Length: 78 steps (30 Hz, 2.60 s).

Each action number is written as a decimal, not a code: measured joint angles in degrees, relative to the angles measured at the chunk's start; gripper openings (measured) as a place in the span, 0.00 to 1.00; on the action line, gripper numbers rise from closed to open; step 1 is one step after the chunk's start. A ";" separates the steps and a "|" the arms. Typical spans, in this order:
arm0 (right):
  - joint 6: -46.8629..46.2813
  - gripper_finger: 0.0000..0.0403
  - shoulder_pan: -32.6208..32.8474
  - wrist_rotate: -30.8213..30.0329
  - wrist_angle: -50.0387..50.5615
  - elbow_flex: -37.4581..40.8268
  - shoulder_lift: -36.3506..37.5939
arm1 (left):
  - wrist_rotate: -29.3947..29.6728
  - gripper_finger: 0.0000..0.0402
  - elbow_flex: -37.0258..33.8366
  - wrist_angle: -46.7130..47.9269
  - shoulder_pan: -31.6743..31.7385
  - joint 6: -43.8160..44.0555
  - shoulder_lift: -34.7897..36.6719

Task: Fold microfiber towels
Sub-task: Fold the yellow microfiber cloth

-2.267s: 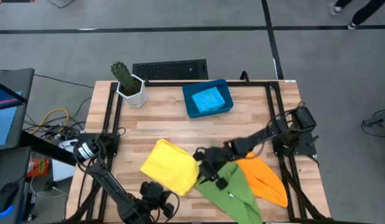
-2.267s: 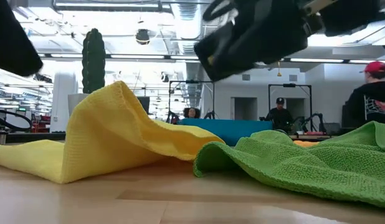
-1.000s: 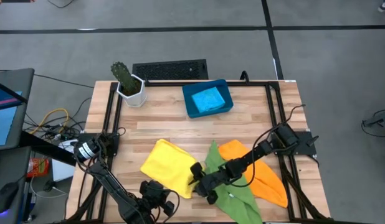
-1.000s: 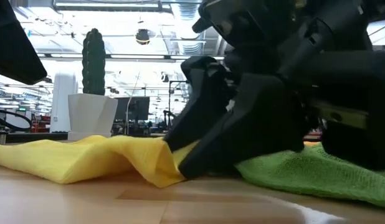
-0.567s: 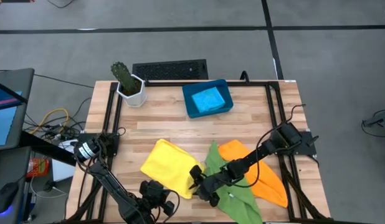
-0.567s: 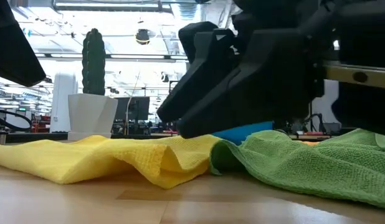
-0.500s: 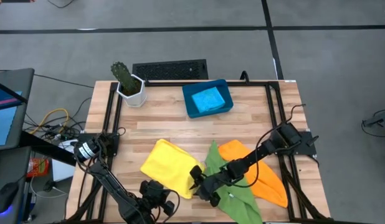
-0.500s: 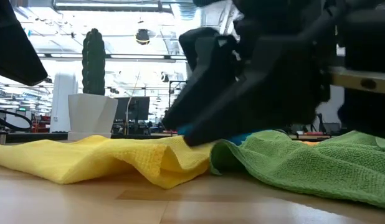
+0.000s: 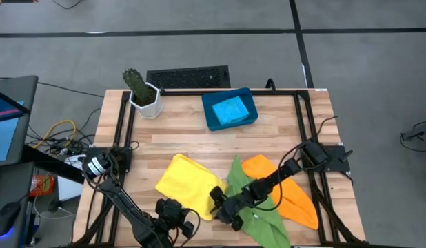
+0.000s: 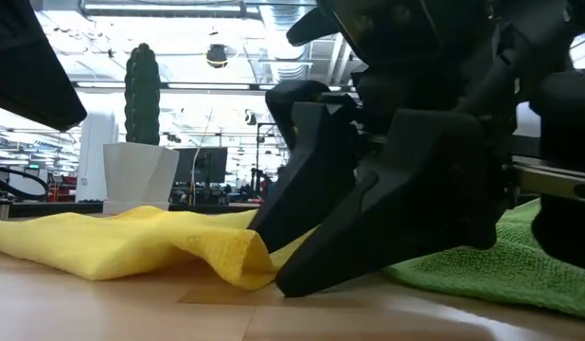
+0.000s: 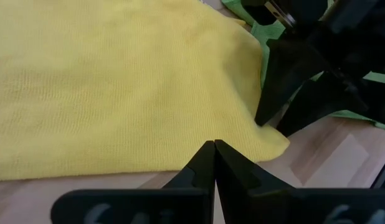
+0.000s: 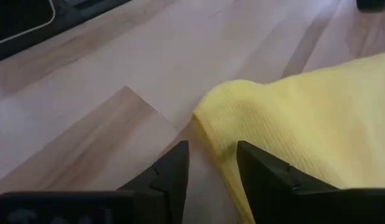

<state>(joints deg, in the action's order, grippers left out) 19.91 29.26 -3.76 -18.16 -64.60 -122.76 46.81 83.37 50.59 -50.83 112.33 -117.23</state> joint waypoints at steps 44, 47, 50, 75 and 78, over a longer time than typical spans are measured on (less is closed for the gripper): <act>7.27 0.04 -8.08 5.40 22.02 -20.37 -0.37 | 0.13 0.00 0.00 -0.10 -1.43 -0.14 0.00; 8.40 0.04 -8.34 5.56 18.68 -20.37 -0.37 | 0.12 0.00 0.00 -0.09 -1.71 -0.04 0.00; 8.58 0.05 -8.39 6.91 18.17 -20.37 -0.37 | -0.26 0.00 0.00 -0.10 -1.75 0.00 0.00; 8.75 0.08 -12.20 11.02 15.14 -23.78 -5.88 | 0.02 0.00 0.07 -0.51 -2.39 2.11 0.00; 8.73 0.08 -11.91 12.96 15.14 -23.78 -5.92 | 0.04 0.00 0.07 -0.45 -2.32 1.30 0.00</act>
<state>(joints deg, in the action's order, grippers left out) 28.64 17.34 9.20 -3.02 -88.38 -128.68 46.85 83.44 50.14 -53.15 113.64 -117.23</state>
